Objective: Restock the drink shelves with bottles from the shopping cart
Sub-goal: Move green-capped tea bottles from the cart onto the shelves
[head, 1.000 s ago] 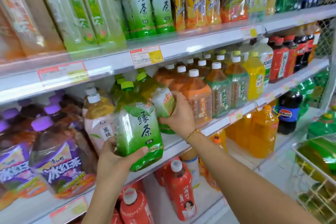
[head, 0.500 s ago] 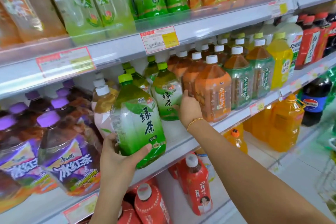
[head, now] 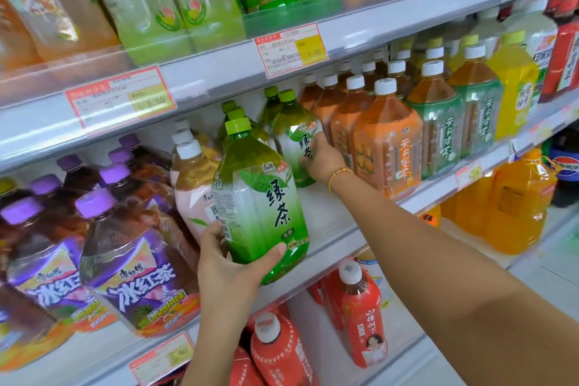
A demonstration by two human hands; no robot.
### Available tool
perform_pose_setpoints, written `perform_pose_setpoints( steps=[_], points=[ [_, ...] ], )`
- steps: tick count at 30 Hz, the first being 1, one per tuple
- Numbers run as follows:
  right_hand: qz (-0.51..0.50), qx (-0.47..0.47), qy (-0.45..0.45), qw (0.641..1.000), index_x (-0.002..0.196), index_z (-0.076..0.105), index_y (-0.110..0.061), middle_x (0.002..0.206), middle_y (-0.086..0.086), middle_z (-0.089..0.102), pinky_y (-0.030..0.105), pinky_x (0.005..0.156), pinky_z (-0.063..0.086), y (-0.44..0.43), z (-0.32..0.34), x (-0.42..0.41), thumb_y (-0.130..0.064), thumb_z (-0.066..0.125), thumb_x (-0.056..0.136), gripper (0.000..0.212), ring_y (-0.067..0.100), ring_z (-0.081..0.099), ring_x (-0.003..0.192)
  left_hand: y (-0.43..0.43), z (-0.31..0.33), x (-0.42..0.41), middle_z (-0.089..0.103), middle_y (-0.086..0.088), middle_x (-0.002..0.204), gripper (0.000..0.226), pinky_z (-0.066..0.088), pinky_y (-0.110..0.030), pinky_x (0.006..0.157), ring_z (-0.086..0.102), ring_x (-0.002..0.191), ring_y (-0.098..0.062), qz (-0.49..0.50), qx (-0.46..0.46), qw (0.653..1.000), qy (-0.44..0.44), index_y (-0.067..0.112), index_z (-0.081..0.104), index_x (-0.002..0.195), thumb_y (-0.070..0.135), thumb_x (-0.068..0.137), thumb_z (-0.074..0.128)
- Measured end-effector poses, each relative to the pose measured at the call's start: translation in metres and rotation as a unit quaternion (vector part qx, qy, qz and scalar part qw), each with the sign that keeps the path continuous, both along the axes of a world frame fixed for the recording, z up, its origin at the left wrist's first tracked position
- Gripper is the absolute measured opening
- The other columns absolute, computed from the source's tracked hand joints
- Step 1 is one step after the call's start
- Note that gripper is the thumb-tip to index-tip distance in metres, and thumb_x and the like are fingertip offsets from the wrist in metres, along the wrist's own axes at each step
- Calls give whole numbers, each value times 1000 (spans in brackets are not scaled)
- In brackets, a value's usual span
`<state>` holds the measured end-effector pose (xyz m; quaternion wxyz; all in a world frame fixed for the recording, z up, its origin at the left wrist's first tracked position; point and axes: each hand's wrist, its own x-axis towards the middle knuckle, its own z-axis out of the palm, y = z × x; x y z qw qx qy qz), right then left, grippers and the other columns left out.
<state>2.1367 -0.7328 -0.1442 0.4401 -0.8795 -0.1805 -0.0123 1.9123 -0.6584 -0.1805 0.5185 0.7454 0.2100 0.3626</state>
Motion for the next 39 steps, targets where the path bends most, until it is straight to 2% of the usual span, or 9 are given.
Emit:
perform_pose_setpoints(
  steps=[2, 6, 10, 16, 21, 25, 29, 37, 39],
  points=[
    [80, 99, 60, 990, 120, 47, -13, 109, 11, 62, 36, 83, 51, -18, 3, -10, -33, 54, 92, 35, 26, 61, 97, -5, -1, 5, 65, 4, 108, 80, 50, -19, 77, 64, 94, -9, -1, -6, 1000, -2, 15, 47, 122, 12, 54, 89],
    [359, 246, 262, 862, 135, 41, -28, 120, 2, 63, 39, 97, 48, -71, -3, -52, -57, 53, 81, 63, 17, 62, 108, -22, -2, 23, 63, 12, 98, 70, 47, -3, 65, 63, 81, 9, -15, -8, 1000, -14, 21, 47, 111, 6, 56, 88],
    [355, 180, 168, 902, 139, 38, -20, 128, -1, 58, 33, 100, 47, -81, -14, -47, -6, 77, 73, 77, 13, 55, 120, -26, 1, 52, 63, 4, 110, 77, 49, -15, 80, 61, 99, -11, -23, 93, 995, 7, 15, 49, 121, 23, 56, 89],
    [256, 208, 106, 938, 143, 33, -20, 129, -2, 58, 35, 99, 48, -57, -24, -37, -3, 79, 69, 89, 11, 57, 115, -17, 3, 84, 68, -14, 108, 68, 50, -34, 81, 63, 99, -31, 25, 201, 969, 142, 3, 47, 133, 24, 76, 76],
    [143, 91, -31, 985, 144, 32, -22, 129, -2, 57, 27, 100, 42, -33, -26, -45, -29, 83, 67, 93, 15, 51, 119, -8, 2, 76, 65, -25, 85, 16, 44, -40, 73, 60, 85, -41, 65, 225, 960, 152, -7, 62, 94, 4, 83, 59],
    [180, 116, 21, 977, 131, 45, -13, 125, 3, 59, 37, 102, 44, -16, -28, -42, -27, 83, 66, 76, 19, 54, 116, -11, -1, 66, 66, -23, 96, 26, 42, -34, 74, 60, 93, -37, 67, 220, 961, 152, -3, 60, 108, 10, 87, 56],
    [181, 113, 9, 977, 119, 54, -10, 118, 5, 62, 30, 93, 47, -12, -29, -46, -25, 81, 70, 58, 18, 58, 109, -13, 6, 56, 56, -5, 60, 21, 25, -26, 59, 48, 67, -26, 81, 248, 949, 176, 5, 63, 73, 19, 88, 58],
    [195, 46, 40, 979, 143, 31, -13, 137, 8, 50, 37, 106, 38, -29, -18, -60, -26, 59, 89, 62, 23, 48, 124, -35, 11, 48, 69, -10, 68, 32, 42, -30, 63, 64, 74, -32, 46, 237, 961, 133, 8, 70, 71, 33, 86, 55],
    [127, 29, -24, 991, 133, 46, -9, 126, 12, 59, 35, 100, 43, -62, -3, -68, -25, 53, 92, 44, 25, 55, 115, -57, 18, 47, 65, -10, 57, 47, 48, -38, 63, 62, 63, -33, 0, 245, 966, 82, 6, 60, 58, 43, 84, 48]
  ],
)
